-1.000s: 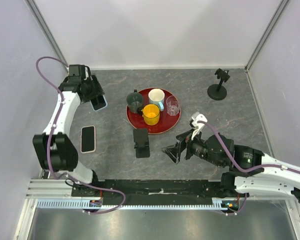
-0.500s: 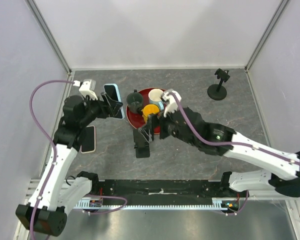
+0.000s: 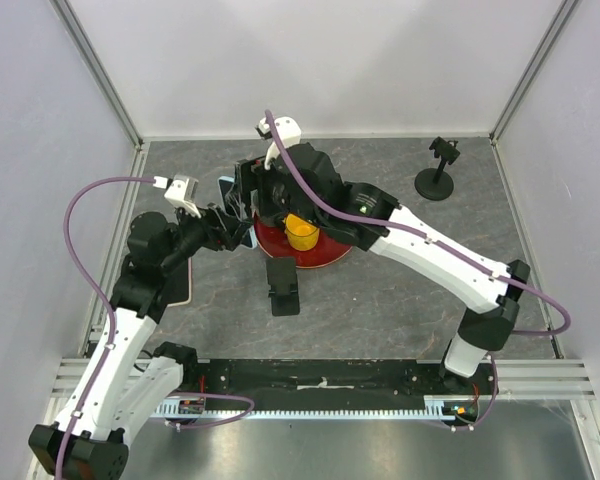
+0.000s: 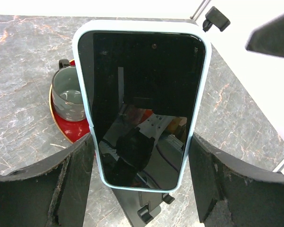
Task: Place the phone on the phone stand
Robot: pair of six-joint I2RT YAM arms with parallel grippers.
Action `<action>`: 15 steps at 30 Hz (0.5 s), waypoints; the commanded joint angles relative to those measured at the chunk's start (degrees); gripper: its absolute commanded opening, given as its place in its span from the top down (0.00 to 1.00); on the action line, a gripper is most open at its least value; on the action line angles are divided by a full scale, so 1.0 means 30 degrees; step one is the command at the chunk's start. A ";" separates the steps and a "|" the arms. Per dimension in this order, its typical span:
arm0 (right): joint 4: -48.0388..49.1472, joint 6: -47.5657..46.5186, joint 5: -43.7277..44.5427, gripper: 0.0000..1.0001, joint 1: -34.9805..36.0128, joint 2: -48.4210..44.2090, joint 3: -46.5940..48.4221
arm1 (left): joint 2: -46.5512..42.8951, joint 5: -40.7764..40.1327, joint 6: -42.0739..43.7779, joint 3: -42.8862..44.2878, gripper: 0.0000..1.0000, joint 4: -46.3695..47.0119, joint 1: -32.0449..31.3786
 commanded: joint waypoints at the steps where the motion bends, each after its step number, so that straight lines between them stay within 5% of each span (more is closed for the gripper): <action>1: -0.0609 -0.0222 0.1621 0.19 -0.0115 0.1620 0.2261 | -0.0470 0.0120 0.0752 0.0432 0.98 0.2155 -0.0459; 13: 0.0822 -0.0835 0.2359 0.43 -0.0086 0.2708 0.0834 | 0.0203 0.0502 0.0605 0.0404 0.98 0.2214 -0.0693; 15: 0.1234 -0.1128 0.1922 0.61 -0.0203 0.2708 0.0421 | 0.0262 0.0414 0.0635 0.0462 0.98 0.2098 -0.0694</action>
